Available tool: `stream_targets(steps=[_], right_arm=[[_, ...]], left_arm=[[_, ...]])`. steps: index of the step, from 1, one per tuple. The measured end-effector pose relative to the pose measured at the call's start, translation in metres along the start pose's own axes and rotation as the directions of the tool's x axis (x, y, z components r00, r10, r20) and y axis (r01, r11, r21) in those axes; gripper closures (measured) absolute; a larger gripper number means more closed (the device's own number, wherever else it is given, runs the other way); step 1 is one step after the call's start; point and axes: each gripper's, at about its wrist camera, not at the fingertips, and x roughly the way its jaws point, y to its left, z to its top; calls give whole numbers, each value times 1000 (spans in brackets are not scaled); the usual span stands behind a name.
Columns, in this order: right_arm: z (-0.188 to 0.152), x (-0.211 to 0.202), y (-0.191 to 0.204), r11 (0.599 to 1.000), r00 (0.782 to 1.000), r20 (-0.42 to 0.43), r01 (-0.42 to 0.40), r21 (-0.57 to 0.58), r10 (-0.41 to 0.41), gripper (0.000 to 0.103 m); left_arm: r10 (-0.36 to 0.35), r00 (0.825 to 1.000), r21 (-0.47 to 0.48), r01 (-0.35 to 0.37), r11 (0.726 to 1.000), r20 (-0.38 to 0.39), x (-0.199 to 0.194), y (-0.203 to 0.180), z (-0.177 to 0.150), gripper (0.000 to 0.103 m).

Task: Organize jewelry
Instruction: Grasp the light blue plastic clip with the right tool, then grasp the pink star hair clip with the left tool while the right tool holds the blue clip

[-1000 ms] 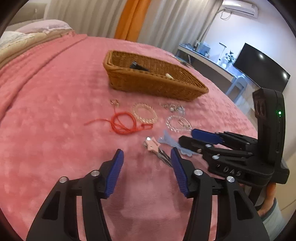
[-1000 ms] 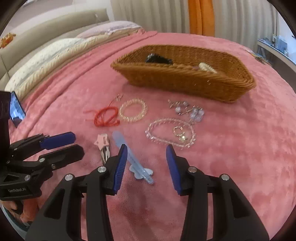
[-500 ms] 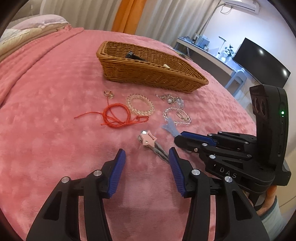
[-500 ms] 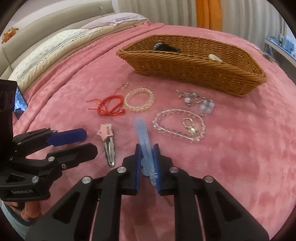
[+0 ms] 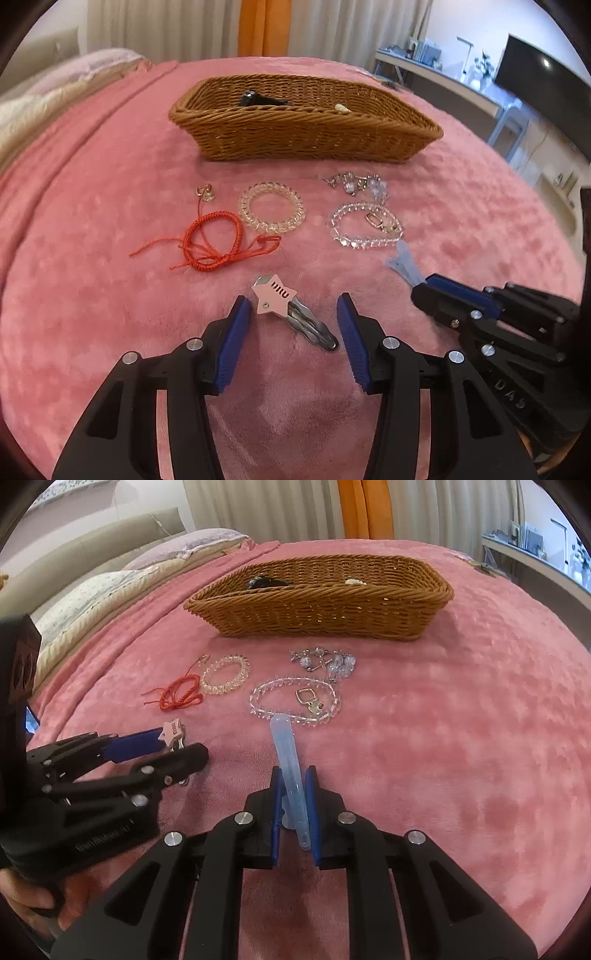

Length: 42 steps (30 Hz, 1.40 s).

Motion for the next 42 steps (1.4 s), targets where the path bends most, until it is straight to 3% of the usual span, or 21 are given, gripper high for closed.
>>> stream_targets(steps=[8,19,28,38,40,42], right_arm=[[-1,-1,-7,999,999,2,-46,27,46,92],[-1,-2,-7,998,999,7,-52,27,52,92],[-1,-1,1,1000,1000,7,-28,-1,28,88],[6,9,9,999,999,-14,29,-20,-29,89],[5,8,13,998,999,-6,45,-38,-45,93],[3,7,16,997,999,4,50,-56,-50,94]], left_arm=[[14,1000,106,-14,994,-3,-11,6,-10,68],[-54,999,52,54,997,1,-17,22,-16,69],[-51,997,42,49,998,49,-12,19,-16,69],[-75,994,28,73,997,78,-13,22,-18,82],[-82,993,27,80,996,82,-13,23,-19,91],[-87,992,23,85,996,89,-14,24,-19,91]])
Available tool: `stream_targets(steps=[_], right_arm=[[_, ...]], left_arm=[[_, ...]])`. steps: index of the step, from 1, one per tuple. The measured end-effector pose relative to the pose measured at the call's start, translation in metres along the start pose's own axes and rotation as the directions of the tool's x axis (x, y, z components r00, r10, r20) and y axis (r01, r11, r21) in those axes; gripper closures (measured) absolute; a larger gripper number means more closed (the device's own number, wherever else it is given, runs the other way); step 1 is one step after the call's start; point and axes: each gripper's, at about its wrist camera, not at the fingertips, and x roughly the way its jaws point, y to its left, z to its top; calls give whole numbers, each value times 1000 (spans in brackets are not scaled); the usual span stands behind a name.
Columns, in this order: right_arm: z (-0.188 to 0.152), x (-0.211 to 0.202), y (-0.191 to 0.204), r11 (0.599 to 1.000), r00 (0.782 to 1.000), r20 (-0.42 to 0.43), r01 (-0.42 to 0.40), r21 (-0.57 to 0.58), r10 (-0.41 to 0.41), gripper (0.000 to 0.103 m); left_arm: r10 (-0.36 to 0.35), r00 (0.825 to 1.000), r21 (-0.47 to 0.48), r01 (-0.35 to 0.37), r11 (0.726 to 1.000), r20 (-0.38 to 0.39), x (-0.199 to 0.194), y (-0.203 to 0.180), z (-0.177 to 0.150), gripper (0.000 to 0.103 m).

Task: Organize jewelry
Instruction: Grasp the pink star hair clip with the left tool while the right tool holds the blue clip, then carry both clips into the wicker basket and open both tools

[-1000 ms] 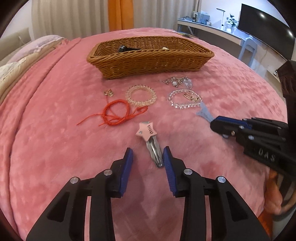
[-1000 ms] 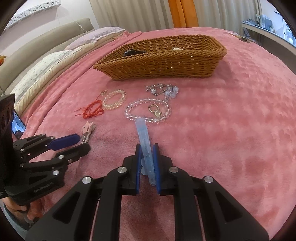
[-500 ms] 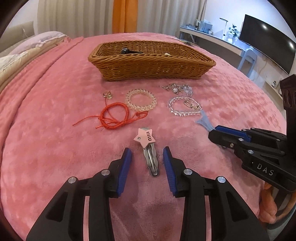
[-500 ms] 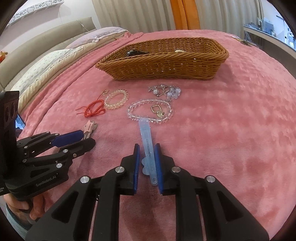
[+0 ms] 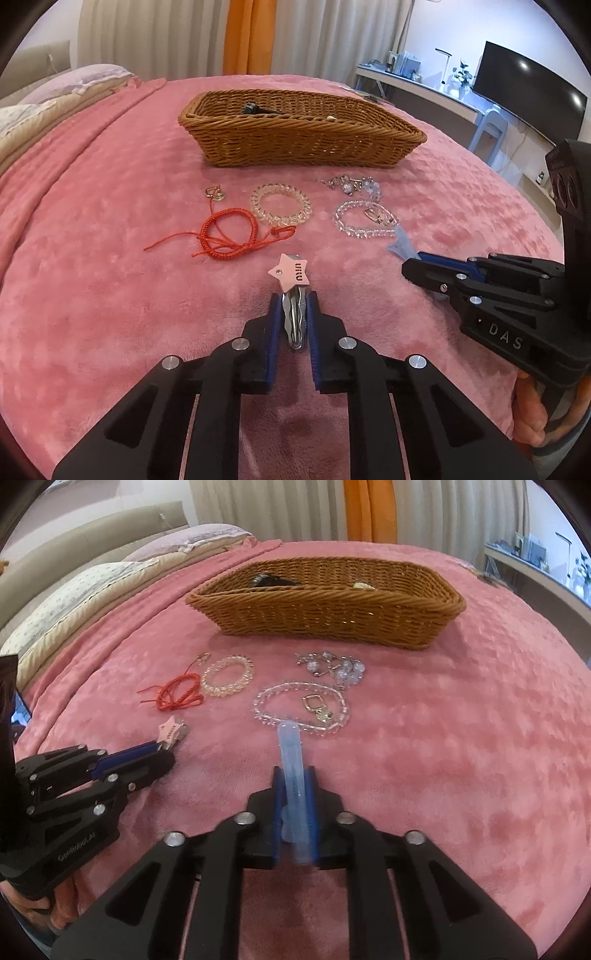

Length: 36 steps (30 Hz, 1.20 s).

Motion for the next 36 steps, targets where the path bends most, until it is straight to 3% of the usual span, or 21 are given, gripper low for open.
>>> stream_targets(steps=[9,18,21,28,32,36], right_arm=[[-1,-13,-6,999,997,57,-50,14,49,94],[13,-41,-13,997,990,126,-70,41,65,94],[31,-58,-15,997,984,167,-69,30,63,94],[99,-77,-28,999,962,270,-38,14,33,94],[141,-61,-45,999,956,294,-36,34,24,94],[170,-29,-61,996,962,270,-53,71,32,94]], left_arm=[[-18,999,-8,19,1000,41,-9,3,0,91],[-36,988,-31,41,999,151,-41,5,15,91],[-38,980,-31,45,999,196,-54,4,29,91],[-52,955,18,49,999,292,-68,-1,97,91],[-64,945,40,54,998,320,-53,-4,137,91],[-99,946,45,89,995,310,-21,-3,167,91]])
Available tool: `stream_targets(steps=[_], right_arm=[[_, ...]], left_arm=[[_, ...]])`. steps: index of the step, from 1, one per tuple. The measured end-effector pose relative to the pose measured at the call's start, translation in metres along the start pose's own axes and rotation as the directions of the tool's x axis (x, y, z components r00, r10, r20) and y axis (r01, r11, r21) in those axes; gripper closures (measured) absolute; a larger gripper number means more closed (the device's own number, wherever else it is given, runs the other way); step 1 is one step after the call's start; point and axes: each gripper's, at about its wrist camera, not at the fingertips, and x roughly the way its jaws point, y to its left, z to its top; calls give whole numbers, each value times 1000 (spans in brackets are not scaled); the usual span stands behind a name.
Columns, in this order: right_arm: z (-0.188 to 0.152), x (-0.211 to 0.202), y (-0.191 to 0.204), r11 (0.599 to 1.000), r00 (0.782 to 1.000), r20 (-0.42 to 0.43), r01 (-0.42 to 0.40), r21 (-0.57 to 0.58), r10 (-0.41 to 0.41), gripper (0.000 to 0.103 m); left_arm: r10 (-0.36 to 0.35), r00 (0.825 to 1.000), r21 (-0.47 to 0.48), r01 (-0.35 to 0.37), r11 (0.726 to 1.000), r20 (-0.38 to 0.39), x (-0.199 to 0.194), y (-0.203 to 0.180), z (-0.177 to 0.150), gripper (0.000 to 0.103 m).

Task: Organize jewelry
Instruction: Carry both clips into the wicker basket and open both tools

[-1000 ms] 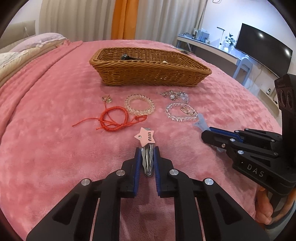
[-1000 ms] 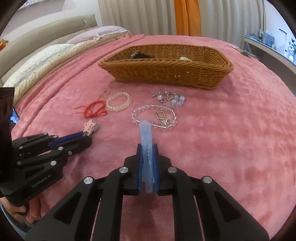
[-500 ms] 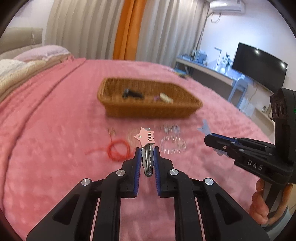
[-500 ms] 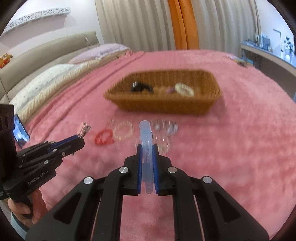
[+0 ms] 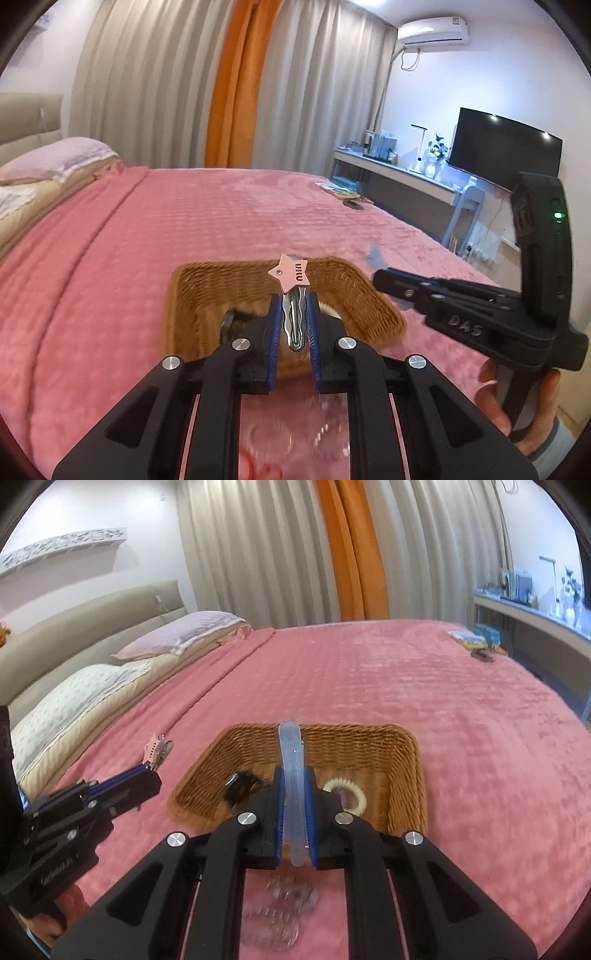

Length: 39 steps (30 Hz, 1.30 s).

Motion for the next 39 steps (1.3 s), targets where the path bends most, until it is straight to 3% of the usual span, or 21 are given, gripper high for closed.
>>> stream_targets(steps=[8,18,22,24,27,35,39], right_arm=[[7,78,-36,995,995,-103,12,96,-2,94],[-14,119,-53,987,973,-229,42,154,-6,92],[-12,109,-54,986,979,-205,27,165,7,72],[-10,96,-50,988,984,-181,32,150,-4,72],[-7,70,-42,991,990,-142,17,134,2,72],[-24,-6,-12,998,998,-56,19,62,-16,72],[-43,-27,0,999,999,-42,12,40,-10,72]], left_arm=[[-38,995,-25,36,999,-90,83,12,-8,91],[-61,985,-33,56,998,-164,111,18,-26,90],[-65,989,-36,60,998,-134,96,19,-22,76],[-61,992,-31,58,998,-112,81,18,-18,74],[-27,998,-18,26,1000,-62,52,15,-14,63],[2,999,3,-2,1000,41,-40,13,-14,63],[7,999,-17,-6,1000,47,-72,17,-32,63]])
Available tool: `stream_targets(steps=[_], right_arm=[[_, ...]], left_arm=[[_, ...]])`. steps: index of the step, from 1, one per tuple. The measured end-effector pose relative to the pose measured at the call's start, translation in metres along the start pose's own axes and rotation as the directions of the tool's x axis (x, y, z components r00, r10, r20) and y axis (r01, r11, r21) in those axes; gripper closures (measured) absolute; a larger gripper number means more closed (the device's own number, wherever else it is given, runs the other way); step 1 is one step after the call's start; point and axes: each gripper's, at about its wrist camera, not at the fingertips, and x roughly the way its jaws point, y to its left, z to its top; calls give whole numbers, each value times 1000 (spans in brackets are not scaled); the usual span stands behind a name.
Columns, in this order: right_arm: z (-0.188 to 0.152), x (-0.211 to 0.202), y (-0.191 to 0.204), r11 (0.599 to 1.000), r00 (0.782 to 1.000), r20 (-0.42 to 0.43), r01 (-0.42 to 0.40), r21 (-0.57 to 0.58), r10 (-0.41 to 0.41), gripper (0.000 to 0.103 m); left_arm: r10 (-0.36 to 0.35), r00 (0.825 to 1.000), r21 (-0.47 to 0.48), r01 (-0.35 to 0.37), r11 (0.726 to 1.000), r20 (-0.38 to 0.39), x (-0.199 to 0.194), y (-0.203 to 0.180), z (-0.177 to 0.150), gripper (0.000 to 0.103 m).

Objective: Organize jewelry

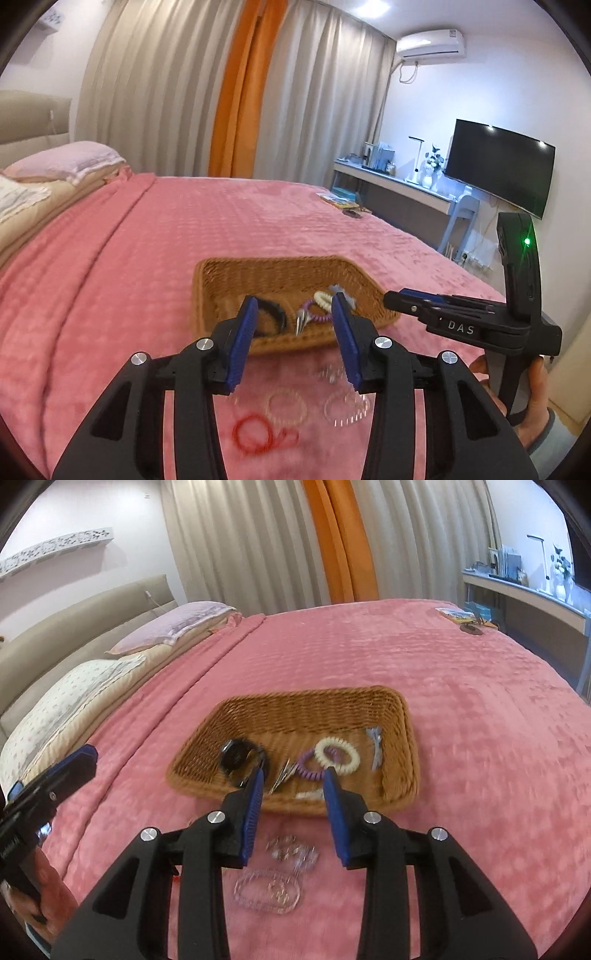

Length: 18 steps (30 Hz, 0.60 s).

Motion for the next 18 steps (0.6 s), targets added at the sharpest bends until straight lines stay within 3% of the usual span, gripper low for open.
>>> stream_targets(steps=[4,10,13,15,18], right_arm=[[-25,-1,5,1000,1000,-17,-13,-7,13,72],[-59,28,-10,999,997,-80,24,49,-20,72],[-68,46,-15,998,987,-160,31,58,-21,72],[-71,45,-15,998,987,-163,14,55,-5,72],[-75,47,-12,999,982,-189,14,32,-8,72]], left_arm=[[23,999,-39,-24,999,-42,-9,13,-26,63],[32,990,-122,-49,991,-135,11,44,-58,63],[48,975,-170,-86,982,-215,31,60,-71,63],[71,957,-188,-127,974,-280,42,67,-80,63],[48,949,-212,-119,970,-311,46,74,-86,63]])
